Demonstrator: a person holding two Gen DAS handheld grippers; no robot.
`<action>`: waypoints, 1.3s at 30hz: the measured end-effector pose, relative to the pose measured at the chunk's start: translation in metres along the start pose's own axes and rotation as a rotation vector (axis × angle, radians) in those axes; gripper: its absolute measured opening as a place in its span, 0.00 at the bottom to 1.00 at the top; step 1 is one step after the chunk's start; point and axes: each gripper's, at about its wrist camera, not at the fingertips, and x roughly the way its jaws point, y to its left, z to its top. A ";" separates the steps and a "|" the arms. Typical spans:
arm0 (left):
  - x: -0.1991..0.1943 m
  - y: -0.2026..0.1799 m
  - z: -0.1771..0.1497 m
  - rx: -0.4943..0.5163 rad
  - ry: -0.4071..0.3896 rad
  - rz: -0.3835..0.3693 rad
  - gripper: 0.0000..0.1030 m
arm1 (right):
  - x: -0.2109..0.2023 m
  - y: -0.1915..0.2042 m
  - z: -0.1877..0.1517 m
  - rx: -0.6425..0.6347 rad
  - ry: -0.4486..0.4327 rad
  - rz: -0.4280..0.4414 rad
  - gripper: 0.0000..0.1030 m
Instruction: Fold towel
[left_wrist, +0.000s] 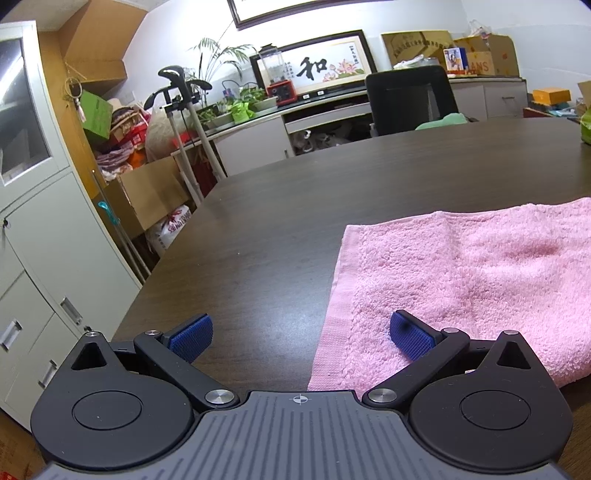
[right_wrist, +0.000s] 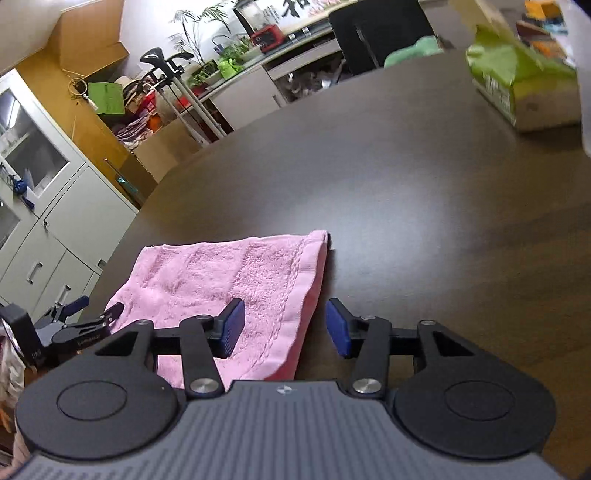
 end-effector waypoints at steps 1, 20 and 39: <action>0.000 -0.001 0.000 0.000 0.000 0.001 1.00 | 0.004 0.001 0.000 -0.004 0.010 -0.004 0.50; 0.001 0.006 0.000 0.012 -0.002 0.019 1.00 | 0.020 0.015 0.004 -0.034 0.006 -0.056 0.16; -0.008 0.012 -0.002 -0.098 -0.018 -0.112 1.00 | -0.006 0.030 0.018 -0.063 -0.108 -0.171 0.04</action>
